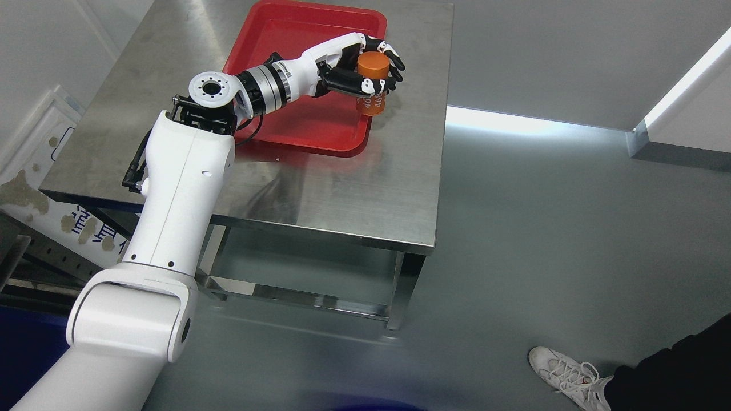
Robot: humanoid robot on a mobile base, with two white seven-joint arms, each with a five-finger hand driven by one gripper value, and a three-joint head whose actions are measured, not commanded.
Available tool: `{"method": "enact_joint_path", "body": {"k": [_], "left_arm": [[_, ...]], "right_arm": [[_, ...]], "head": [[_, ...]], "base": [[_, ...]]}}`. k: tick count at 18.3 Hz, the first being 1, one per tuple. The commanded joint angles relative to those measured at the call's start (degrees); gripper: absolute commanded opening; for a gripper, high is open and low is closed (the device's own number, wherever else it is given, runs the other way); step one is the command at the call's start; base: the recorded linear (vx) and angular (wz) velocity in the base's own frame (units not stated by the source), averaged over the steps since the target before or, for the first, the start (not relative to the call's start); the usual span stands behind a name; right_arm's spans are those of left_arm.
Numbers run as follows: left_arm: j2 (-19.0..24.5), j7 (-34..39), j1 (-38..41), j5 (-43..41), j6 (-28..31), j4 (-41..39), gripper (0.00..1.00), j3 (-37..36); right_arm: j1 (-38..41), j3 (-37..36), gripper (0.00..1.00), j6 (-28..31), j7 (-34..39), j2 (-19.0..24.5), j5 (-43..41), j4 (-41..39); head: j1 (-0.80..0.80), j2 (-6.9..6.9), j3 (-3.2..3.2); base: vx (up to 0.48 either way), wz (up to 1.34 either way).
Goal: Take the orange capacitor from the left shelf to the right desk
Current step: 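Lower the held capacitor into the red tray with the left hand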
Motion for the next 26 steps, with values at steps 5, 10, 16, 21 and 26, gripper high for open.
{"method": "enact_joint_path", "body": {"k": [5, 10, 16, 21, 26], "left_arm": [[0.5, 1.3, -2.9, -0.9, -1.6, 2.4, 0.06, 9.1], [0.5, 7.6, -1.0, -4.9, -10.0, 5.0, 0.06, 9.3], [0.5, 11.1, 5.0, -5.1, -19.8, 7.0, 0.06, 9.2], [0.6, 16.8, 5.2, -5.0, -30.1, 15.4, 0.06, 9.9], [1.0, 18.4, 5.1, -5.0, -31.8, 18.8, 0.07, 11.4]], "right_arm": [[1.1, -0.7, 1.00, 0.0, 0.0, -1.0, 0.3, -1.0], [1.1, -0.7, 1.00, 0.0, 0.0, -1.0, 0.3, -1.0], [1.1, -0.7, 1.00, 0.1, 0.0, -1.0, 0.3, -1.0], [1.1, -0.7, 1.00, 0.0, 0.0, -1.0, 0.3, -1.0], [1.1, -0.7, 1.00, 0.0, 0.0, -1.0, 0.3, -1.0]], "head": [[0.00, 0.00, 0.00], [0.00, 0.00, 0.00], [0.00, 0.00, 0.00], [0.00, 0.00, 0.00], [0.00, 0.00, 0.00]], "base": [[0.000, 0.00], [0.000, 0.00], [0.000, 0.00], [0.000, 0.00], [0.000, 0.00]]}}
